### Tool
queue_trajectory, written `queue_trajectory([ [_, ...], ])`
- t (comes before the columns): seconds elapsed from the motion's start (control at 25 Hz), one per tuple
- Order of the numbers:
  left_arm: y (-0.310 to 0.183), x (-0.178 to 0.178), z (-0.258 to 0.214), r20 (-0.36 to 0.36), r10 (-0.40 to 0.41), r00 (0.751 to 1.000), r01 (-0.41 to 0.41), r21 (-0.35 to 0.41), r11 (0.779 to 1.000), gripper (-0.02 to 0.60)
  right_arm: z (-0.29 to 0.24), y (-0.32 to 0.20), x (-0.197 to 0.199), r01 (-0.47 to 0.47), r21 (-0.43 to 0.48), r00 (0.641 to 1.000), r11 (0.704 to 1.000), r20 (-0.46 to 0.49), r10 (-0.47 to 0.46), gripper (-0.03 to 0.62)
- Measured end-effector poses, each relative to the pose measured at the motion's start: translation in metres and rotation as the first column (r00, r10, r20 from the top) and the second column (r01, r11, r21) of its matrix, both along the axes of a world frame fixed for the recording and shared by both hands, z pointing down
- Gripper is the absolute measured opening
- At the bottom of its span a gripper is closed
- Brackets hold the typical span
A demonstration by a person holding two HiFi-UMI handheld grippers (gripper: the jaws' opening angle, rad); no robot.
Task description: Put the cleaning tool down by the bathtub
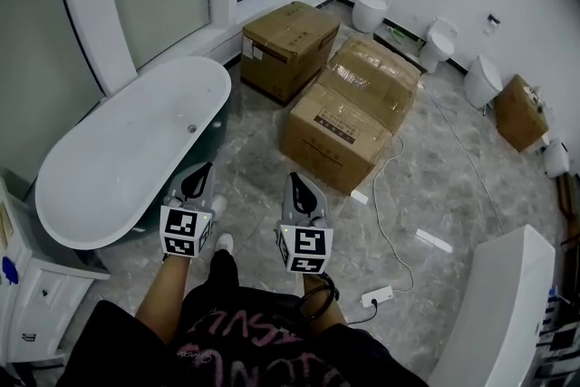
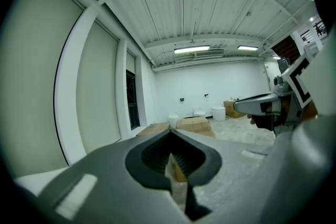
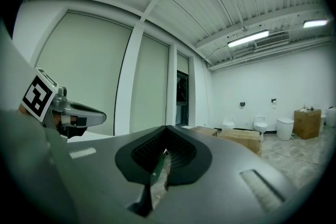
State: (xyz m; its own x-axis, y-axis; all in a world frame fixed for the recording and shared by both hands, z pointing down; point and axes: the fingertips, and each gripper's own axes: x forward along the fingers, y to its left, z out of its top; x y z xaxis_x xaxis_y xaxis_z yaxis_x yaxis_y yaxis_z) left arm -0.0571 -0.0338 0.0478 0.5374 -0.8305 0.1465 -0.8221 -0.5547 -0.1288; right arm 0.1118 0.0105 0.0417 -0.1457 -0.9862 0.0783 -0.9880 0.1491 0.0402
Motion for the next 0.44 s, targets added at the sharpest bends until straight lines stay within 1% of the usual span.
queue_trajectory([
  [0.2,0.0044,-0.0050,0.0032,-0.009,-0.010,1.000,0.010,-0.007,1.000,0.000,0.0022,0.0034,-0.0018,0.006,0.001,1.000,1.000,-0.004,-0.006,0.012],
  [0.44,-0.0042,-0.0089,0.0031,-0.013,-0.015,1.000,0.015,-0.004,1.000,0.000,-0.0005,-0.0047,-0.0039,0.013,0.008,1.000,1.000,-0.001,-0.013,0.012],
])
